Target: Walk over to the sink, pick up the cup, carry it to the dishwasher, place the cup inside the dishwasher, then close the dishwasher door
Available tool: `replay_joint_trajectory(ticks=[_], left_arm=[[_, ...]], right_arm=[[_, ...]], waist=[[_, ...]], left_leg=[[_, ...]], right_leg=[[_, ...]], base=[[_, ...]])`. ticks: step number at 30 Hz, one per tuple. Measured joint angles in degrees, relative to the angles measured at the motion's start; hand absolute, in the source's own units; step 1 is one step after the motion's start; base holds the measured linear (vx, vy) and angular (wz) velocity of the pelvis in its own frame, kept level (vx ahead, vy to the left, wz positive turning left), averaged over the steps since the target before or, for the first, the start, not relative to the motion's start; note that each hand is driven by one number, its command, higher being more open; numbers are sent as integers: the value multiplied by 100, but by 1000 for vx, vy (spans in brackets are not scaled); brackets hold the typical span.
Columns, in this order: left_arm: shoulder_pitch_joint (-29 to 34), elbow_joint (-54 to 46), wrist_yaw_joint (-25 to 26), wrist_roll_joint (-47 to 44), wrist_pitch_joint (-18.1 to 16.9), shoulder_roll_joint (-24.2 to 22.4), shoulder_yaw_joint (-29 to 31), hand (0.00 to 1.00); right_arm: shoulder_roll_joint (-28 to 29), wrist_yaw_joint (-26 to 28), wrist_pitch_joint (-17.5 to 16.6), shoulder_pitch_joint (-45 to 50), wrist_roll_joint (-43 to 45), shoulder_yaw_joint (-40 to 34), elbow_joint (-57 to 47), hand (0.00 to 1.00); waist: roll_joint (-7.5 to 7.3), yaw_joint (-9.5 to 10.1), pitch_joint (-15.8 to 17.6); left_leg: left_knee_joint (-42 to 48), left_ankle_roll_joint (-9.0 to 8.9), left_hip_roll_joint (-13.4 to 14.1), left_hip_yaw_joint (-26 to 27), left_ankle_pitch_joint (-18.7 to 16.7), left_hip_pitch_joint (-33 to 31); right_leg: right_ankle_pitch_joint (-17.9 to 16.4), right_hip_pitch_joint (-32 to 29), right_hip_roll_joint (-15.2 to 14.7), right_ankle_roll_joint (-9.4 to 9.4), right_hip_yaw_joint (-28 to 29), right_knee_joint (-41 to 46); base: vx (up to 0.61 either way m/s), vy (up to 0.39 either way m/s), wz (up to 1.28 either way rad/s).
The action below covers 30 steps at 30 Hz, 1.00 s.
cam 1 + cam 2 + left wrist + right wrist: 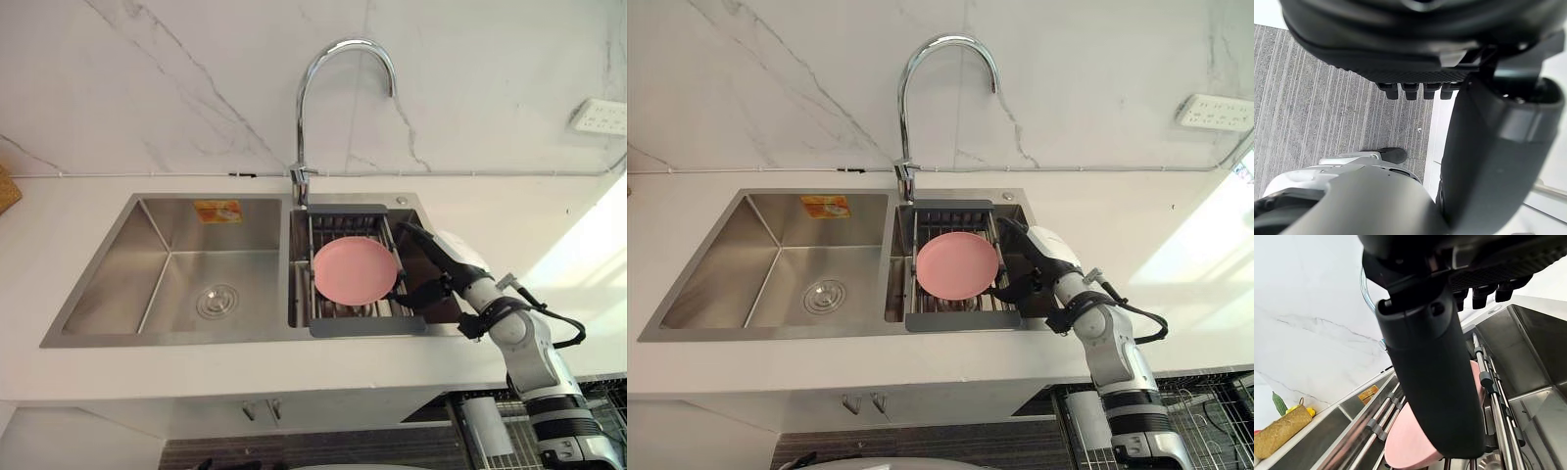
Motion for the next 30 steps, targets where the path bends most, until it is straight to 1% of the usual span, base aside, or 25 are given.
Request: replay_joint_trajectory(ticks=[5, 13, 20, 24, 30], left_arm=[[27, -46, -9, 2, -9, 9, -25, 100], [83, -169, -20, 1, -8, 29, -38, 100], [89, -203, -29, 2, -10, 36, -53, 100], [79, -242, -73, 2, -59, 62, -106, 100], [74, -286, -120, -1, -75, 64, -140, 100]], right_arm=[[-118, -2, -151, -120, -237, 310, 2, 100], [-273, 0, -351, -397, -402, 530, 87, 100], [-328, -32, -514, -680, -637, 855, 482, 100], [-338, -83, -567, -767, -856, 1004, 764, 100], [-365, -83, -581, -939, -857, 1186, 1124, 100]], waist=[[-2, 2, 2], [-41, 2, 29], [-48, 23, 45], [-63, 70, 108], [-49, 140, 135]], left_leg=[[-1, 1, -1, -27, 12, -1], [-2, 19, -2, -141, 42, -4], [-2, 18, 4, -159, 49, -8], [-2, 18, 3, -179, 55, -11], [-2, 14, -3, -250, 70, -15]], right_leg=[[3, 14, 4, -4, -29, -14], [17, 97, 23, -12, -140, -81], [19, 109, 34, -16, -162, -94], [20, 118, 35, -16, -182, -98], [20, 149, 33, -16, -264, -100]], base=[[-1, 1, 2], [-6, 0, 7], [0, 0, 0], [0, 0, 0], [3, 2, 5]])
